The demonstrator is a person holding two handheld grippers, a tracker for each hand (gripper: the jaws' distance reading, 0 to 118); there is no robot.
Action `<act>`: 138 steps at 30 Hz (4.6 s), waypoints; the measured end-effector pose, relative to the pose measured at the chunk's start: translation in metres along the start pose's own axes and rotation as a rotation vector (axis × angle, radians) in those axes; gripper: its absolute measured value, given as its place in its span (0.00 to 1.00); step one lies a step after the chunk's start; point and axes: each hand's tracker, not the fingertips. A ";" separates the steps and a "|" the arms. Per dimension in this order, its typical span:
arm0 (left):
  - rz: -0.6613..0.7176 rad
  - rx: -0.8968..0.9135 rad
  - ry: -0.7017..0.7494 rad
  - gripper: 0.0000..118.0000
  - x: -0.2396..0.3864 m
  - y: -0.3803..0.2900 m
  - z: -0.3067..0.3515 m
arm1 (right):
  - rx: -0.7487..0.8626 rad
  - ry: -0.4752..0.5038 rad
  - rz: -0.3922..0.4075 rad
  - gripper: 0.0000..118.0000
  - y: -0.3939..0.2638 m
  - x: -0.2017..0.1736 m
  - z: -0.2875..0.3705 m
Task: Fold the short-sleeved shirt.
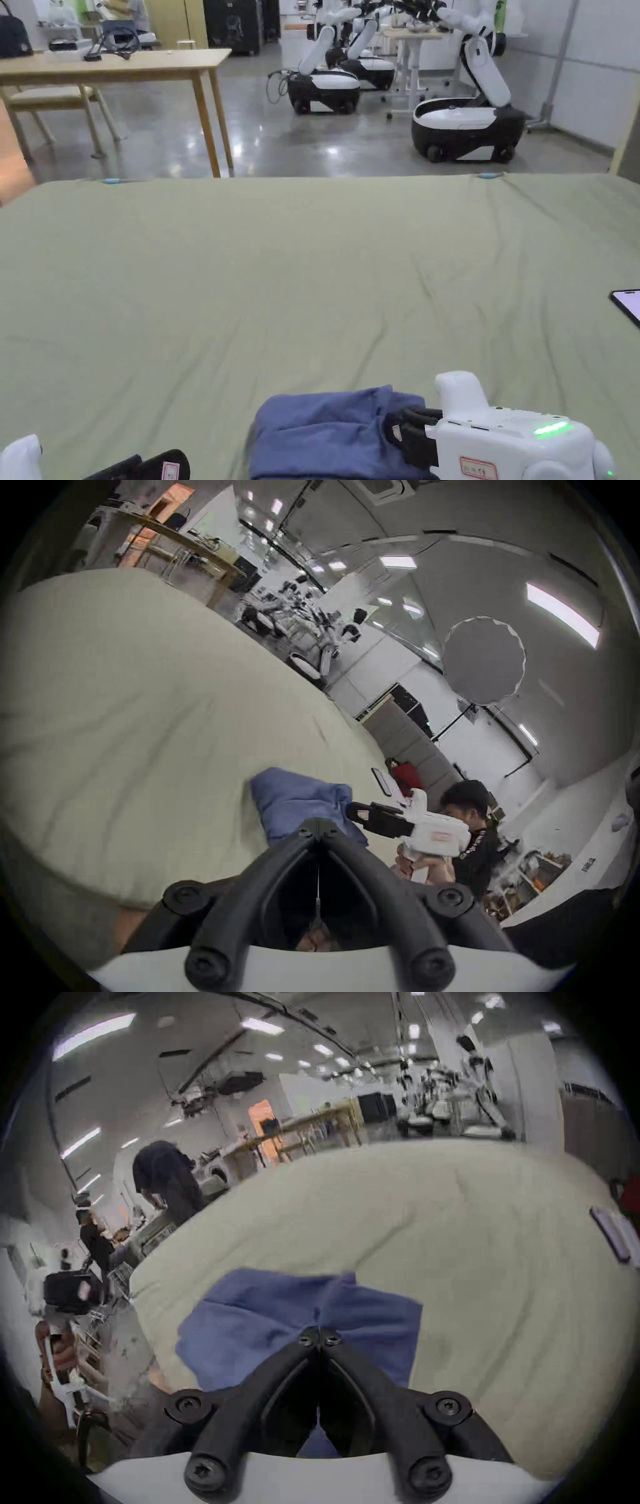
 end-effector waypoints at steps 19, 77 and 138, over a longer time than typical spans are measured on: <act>0.079 -0.244 -0.010 1.00 -0.024 -0.017 -0.188 | -0.006 0.021 -0.019 0.01 -0.008 0.012 -0.010; -0.303 0.515 0.384 0.00 0.005 0.119 0.145 | 0.188 0.137 -0.077 0.01 0.003 -0.081 0.071; -0.697 0.560 0.629 1.00 0.204 0.269 -0.157 | 0.660 -0.521 0.091 1.00 0.304 -0.030 0.137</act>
